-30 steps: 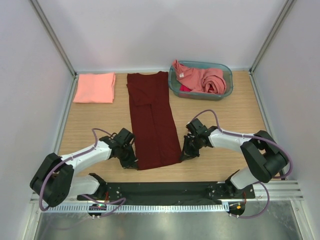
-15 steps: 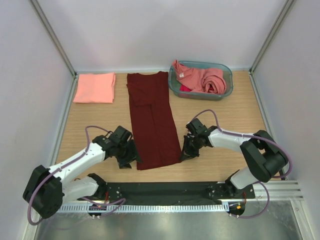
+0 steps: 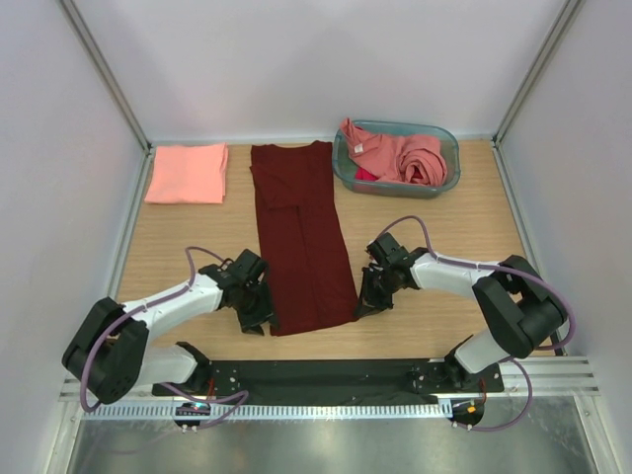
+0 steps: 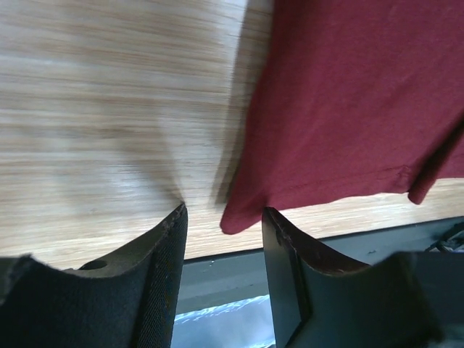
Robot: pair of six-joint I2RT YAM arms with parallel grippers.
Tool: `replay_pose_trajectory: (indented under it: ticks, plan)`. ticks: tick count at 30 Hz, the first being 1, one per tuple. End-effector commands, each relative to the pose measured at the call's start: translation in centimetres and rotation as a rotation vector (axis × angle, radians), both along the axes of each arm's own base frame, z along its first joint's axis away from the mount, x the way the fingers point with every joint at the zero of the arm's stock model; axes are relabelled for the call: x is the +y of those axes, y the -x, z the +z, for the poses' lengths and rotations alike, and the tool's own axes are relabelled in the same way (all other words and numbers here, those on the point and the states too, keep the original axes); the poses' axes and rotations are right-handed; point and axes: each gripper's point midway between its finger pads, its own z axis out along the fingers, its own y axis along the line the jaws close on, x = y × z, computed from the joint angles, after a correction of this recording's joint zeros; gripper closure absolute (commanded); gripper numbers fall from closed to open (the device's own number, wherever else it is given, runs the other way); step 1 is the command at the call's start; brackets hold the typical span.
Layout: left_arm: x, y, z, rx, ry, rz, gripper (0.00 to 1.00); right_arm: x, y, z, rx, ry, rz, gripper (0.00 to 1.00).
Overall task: Fold and stack the t-shirts
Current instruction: Fold the tshirt
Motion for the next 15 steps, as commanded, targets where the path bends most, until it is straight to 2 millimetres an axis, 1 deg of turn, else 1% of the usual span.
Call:
replay_pose_trajectory:
  ticks: [1,2,4,6,11,14,15]
  plan:
    - [0.0,-0.5,-1.1,-0.025,-0.004,-0.024,0.53,-0.2,-0.4,0.0,-0.015,0.019,0.010,0.99]
    - [0.0,-0.1,-1.5,-0.007,-0.003,-0.025,0.53,-0.2,-0.4,0.0,-0.013,0.018,0.010,0.99]
    - [-0.6,-0.3,-1.6,-0.010,0.030,-0.030,0.54,-0.2,-0.4,-0.1,-0.013,0.018,0.012,0.99]
    - [-0.8,-0.1,-1.9,0.003,0.038,-0.025,0.56,-0.2,-0.5,-0.1,-0.013,0.018,0.009,0.99]
    - [-0.5,0.0,-2.4,0.002,0.025,-0.028,0.62,0.0,-0.6,-0.1,-0.012,0.015,0.011,0.99]
    - [-0.1,0.3,-2.8,0.013,0.006,-0.027,0.76,0.1,-0.7,-0.1,-0.013,0.014,0.014,0.99]
    - [0.1,0.5,-3.0,0.021,-0.001,-0.026,0.91,0.0,-0.7,-0.2,-0.009,0.017,0.014,0.99]
